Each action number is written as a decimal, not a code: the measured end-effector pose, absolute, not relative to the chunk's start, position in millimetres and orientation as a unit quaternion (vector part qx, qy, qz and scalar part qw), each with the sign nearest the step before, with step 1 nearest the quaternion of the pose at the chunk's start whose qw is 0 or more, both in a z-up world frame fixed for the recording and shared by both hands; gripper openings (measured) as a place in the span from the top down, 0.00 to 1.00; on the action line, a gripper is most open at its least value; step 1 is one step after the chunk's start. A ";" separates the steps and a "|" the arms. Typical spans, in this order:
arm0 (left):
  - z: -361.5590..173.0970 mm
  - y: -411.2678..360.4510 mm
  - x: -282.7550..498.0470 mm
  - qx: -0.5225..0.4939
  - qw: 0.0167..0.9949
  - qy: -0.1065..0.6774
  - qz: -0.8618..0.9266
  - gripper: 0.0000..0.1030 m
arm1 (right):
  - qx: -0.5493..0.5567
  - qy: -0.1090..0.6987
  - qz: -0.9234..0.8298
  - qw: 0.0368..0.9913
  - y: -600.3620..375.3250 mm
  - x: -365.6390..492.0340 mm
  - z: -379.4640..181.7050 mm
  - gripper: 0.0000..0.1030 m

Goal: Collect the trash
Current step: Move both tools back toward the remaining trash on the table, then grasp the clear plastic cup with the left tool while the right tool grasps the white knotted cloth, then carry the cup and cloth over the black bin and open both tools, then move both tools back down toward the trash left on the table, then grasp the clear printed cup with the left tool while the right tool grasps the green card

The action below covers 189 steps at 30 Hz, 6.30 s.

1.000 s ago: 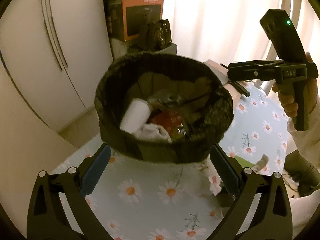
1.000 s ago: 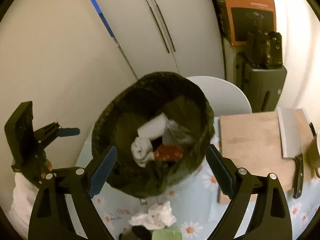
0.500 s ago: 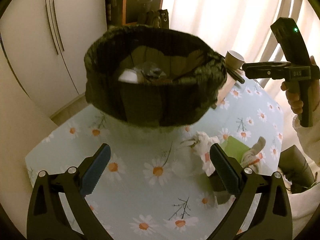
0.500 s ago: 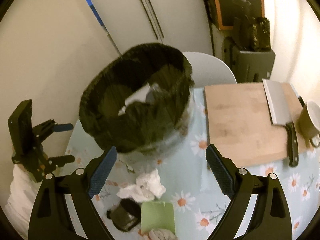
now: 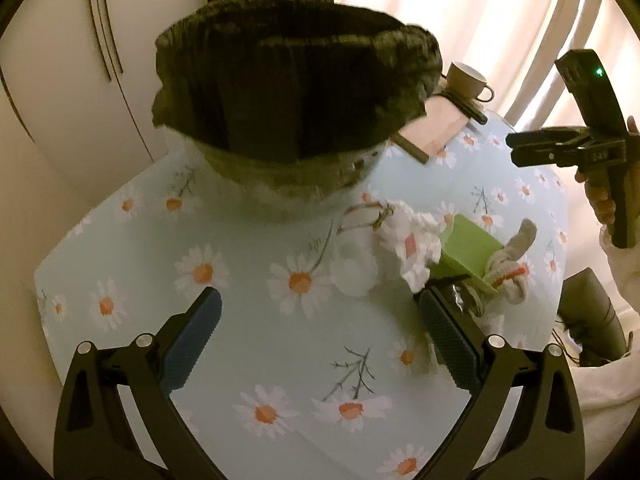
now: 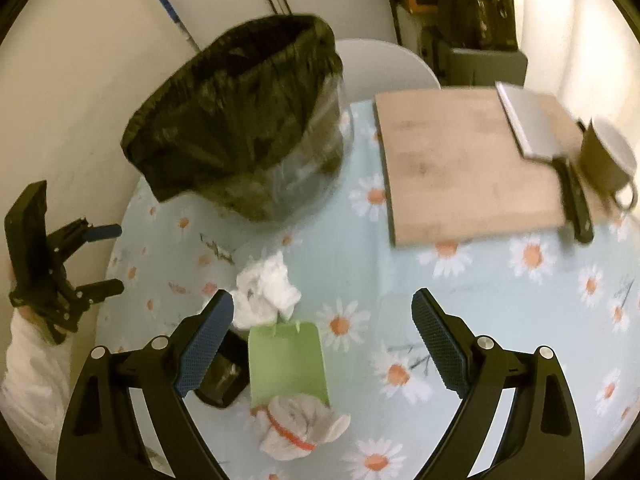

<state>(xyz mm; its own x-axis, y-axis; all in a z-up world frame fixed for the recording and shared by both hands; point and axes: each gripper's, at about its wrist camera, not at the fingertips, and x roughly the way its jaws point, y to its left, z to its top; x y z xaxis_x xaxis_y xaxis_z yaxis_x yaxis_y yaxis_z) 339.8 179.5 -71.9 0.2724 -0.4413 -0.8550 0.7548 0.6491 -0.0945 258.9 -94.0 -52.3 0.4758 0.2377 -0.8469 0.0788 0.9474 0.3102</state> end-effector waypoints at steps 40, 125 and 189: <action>-127.7 126.2 216.2 0.117 0.742 0.467 -0.467 0.06 | 0.203 0.569 0.029 0.796 -34.0 172.3 -139.4 0.58; 58.1 180.3 349.0 0.113 0.863 0.300 -0.391 0.39 | 0.165 0.348 0.156 0.909 -55.7 288.2 91.6 0.62; -93.7 164.1 334.7 0.091 0.807 0.440 -0.382 0.06 | 0.124 0.519 0.066 0.843 -43.3 255.5 -76.3 0.16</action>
